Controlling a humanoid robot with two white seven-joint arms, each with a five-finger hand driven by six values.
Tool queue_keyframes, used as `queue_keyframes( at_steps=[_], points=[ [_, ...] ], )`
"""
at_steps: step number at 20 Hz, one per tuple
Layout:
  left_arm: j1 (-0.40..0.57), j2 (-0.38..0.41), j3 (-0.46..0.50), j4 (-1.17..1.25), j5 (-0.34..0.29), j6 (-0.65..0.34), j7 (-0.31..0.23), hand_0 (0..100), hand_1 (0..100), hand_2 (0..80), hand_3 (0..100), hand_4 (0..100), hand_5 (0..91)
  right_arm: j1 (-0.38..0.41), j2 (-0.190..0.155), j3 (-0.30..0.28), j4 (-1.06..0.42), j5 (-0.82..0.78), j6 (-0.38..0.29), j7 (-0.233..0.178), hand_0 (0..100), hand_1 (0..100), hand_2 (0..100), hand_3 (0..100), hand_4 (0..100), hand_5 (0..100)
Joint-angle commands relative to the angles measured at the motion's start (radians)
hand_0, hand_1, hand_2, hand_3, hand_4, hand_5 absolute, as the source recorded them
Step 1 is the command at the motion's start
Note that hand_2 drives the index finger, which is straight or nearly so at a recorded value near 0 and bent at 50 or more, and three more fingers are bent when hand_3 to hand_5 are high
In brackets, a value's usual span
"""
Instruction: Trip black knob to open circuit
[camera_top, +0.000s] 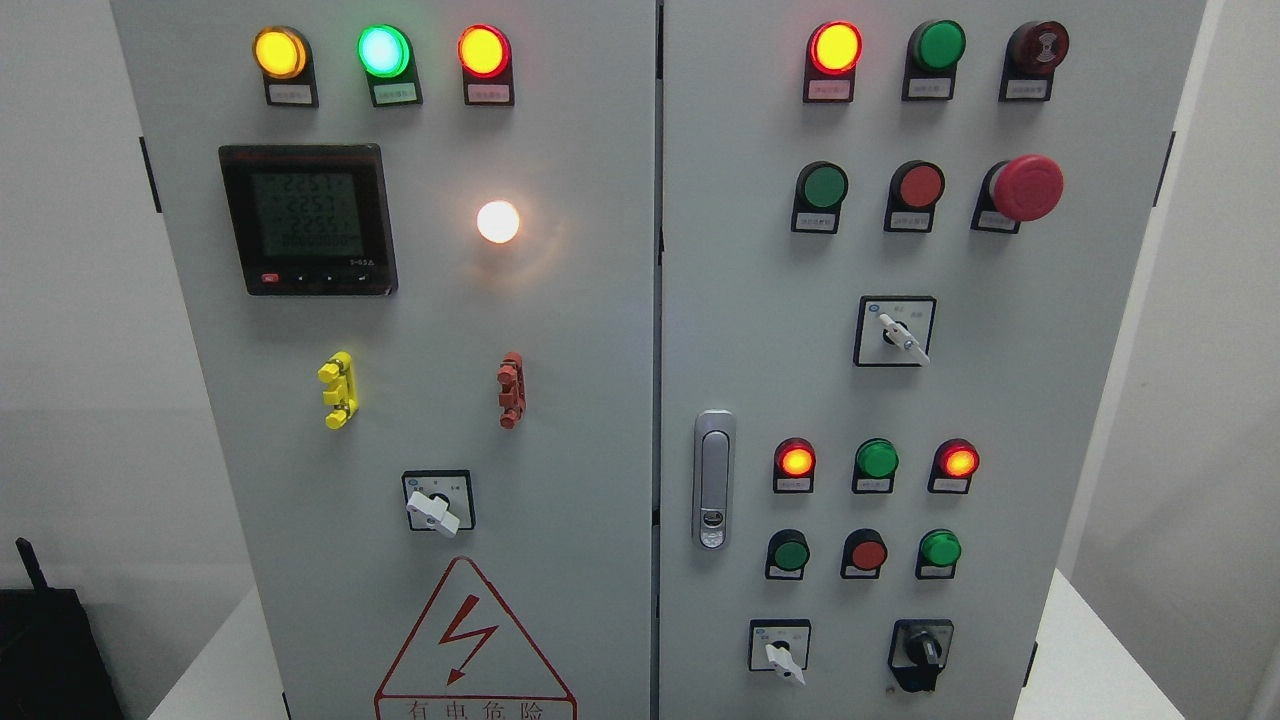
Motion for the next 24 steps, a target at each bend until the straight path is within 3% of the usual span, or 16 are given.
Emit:
queue_keyframes(
  at_steps=[1, 5, 7, 12, 18, 24],
  points=[
    [-0.004, -0.002, 0.001, 0.000, 0.002, -0.001, 0.000, 12, 39, 0.0, 0, 0, 0.0, 0.002, -0.003, -0.006, -0.031, -0.004, -0.015, 0.009, 10, 35, 0, 8, 0, 0],
    [-0.002, -0.002, 0.001, 0.000, 0.002, -0.001, 0.000, 12, 39, 0.0, 0, 0, 0.0, 0.007, -0.007, -0.015, -0.072, -0.004, -0.074, 0.009, 11, 38, 0, 29, 17, 0],
    [-0.004, -0.002, 0.001, 0.000, 0.002, -0.001, 0.000, 12, 39, 0.0, 0, 0, 0.0, 0.007, -0.007, -0.015, -0.085, -0.004, -0.103, 0.009, 11, 40, 0, 45, 30, 0],
    [-0.002, -0.002, 0.001, 0.000, 0.002, -0.001, 0.000, 12, 39, 0.0, 0, 0, 0.0, 0.027, -0.009, -0.017, -0.177, -0.005, -0.131, 0.009, 16, 48, 0, 63, 41, 2],
    [-0.004, -0.002, 0.001, 0.000, 0.002, -0.001, 0.000, 12, 39, 0.0, 0, 0, 0.0, 0.045, -0.007, -0.021, -0.297, -0.004, -0.147, 0.007, 22, 52, 0, 72, 53, 19],
    [-0.004, -0.002, 0.001, 0.000, 0.002, -0.001, 0.000, 12, 39, 0.0, 0, 0, 0.0, 0.073, -0.001, -0.047, -0.442, -0.005, -0.154, -0.001, 22, 57, 0, 75, 60, 29]
  ],
)
